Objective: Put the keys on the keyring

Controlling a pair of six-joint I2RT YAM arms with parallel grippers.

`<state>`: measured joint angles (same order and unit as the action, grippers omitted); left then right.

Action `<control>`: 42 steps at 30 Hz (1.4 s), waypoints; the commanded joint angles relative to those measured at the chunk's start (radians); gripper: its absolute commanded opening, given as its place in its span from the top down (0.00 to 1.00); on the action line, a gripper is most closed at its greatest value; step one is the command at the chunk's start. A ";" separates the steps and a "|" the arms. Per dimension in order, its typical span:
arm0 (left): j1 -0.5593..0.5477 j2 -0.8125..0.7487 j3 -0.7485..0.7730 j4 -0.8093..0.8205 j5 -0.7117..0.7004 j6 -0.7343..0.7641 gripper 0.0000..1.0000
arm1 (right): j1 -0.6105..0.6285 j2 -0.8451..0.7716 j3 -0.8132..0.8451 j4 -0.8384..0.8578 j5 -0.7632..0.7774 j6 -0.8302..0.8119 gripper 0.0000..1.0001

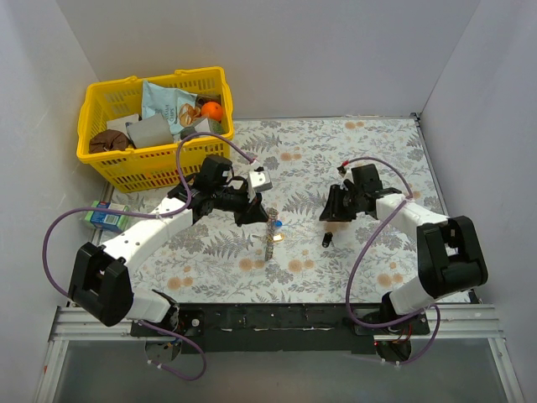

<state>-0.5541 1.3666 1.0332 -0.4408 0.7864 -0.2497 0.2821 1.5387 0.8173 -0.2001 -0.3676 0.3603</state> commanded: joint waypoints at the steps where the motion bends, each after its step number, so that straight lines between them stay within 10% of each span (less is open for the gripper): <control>1: -0.004 -0.047 -0.005 0.019 0.031 0.013 1.00 | 0.032 -0.051 0.077 -0.085 0.107 -0.066 0.60; 26: -0.003 -0.073 -0.028 0.019 0.033 0.012 1.00 | 0.296 0.064 0.140 -0.282 0.544 -0.119 0.65; 36: -0.004 -0.073 -0.030 0.019 0.031 0.010 1.00 | 0.296 0.052 0.131 -0.268 0.542 -0.113 0.97; 42: -0.004 -0.070 -0.027 0.019 0.030 0.012 1.00 | 0.296 0.029 0.161 -0.291 0.544 -0.126 0.99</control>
<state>-0.5537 1.3460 1.0042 -0.4408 0.7868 -0.2497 0.5758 1.6070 0.9390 -0.4732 0.1612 0.2481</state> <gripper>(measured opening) 0.018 0.023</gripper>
